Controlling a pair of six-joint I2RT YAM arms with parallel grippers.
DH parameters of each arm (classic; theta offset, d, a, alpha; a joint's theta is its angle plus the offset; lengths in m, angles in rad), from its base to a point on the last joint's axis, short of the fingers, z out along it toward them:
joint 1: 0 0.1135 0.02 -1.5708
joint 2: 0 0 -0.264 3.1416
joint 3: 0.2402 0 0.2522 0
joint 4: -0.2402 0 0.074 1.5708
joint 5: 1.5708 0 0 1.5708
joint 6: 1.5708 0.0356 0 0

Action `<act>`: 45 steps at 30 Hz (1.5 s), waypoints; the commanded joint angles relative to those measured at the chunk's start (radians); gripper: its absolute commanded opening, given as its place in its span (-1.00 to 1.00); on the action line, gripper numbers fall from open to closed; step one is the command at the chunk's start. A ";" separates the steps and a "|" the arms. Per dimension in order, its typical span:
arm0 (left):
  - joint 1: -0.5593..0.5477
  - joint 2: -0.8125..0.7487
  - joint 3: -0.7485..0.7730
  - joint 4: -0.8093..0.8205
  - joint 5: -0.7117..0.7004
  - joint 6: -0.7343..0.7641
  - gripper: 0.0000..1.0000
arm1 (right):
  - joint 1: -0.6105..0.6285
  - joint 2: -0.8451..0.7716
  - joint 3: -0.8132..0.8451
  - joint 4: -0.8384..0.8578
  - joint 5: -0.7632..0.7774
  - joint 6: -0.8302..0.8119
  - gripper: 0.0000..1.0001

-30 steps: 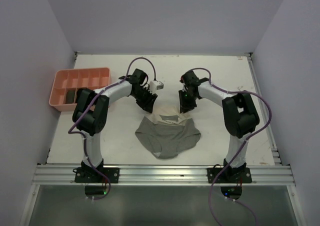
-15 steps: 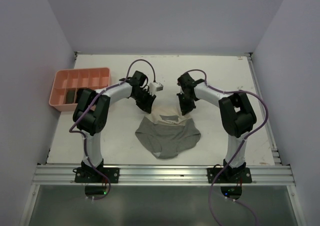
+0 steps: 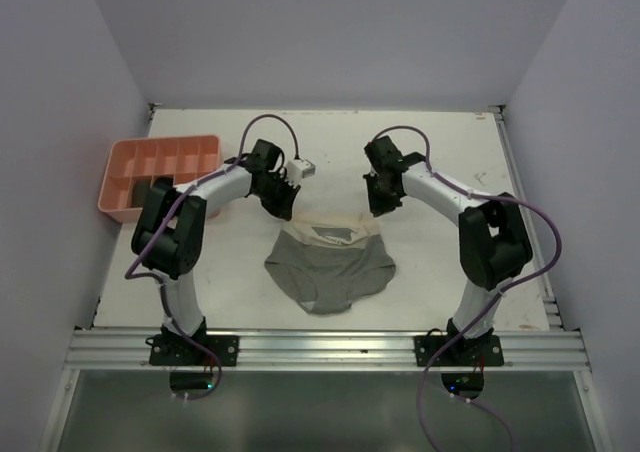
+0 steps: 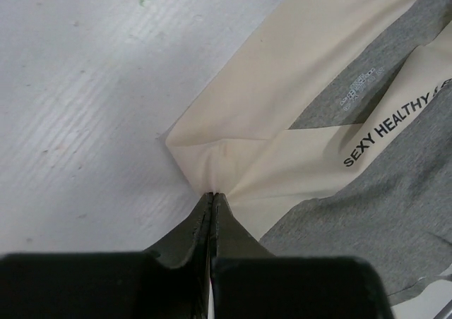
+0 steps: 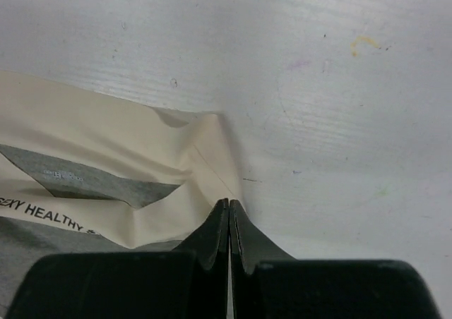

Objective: Roll the underwear
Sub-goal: Flatten the underwear

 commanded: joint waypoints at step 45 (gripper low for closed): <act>0.005 0.137 0.046 0.037 -0.157 -0.062 -0.26 | 0.059 0.196 0.204 -0.147 0.151 -0.127 -0.73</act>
